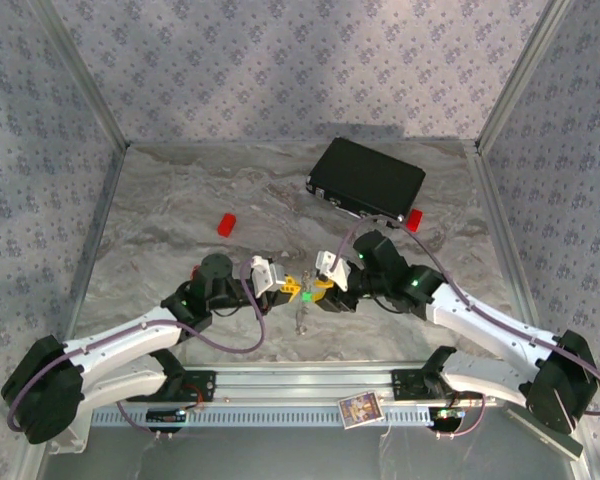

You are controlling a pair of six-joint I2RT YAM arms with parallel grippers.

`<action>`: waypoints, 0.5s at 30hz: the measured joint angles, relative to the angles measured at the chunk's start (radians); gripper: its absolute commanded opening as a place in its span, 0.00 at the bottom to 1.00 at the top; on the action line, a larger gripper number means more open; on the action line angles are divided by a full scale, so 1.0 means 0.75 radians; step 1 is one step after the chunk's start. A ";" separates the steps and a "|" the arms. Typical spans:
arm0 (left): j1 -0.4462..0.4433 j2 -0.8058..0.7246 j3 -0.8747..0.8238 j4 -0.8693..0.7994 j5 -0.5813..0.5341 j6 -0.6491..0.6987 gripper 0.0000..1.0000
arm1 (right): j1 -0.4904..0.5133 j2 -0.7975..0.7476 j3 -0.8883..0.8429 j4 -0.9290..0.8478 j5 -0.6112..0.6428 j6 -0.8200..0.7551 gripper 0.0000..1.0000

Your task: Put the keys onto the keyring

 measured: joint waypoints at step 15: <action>0.000 0.000 0.000 0.034 0.001 -0.010 0.00 | 0.011 0.038 -0.025 0.117 -0.010 0.059 0.23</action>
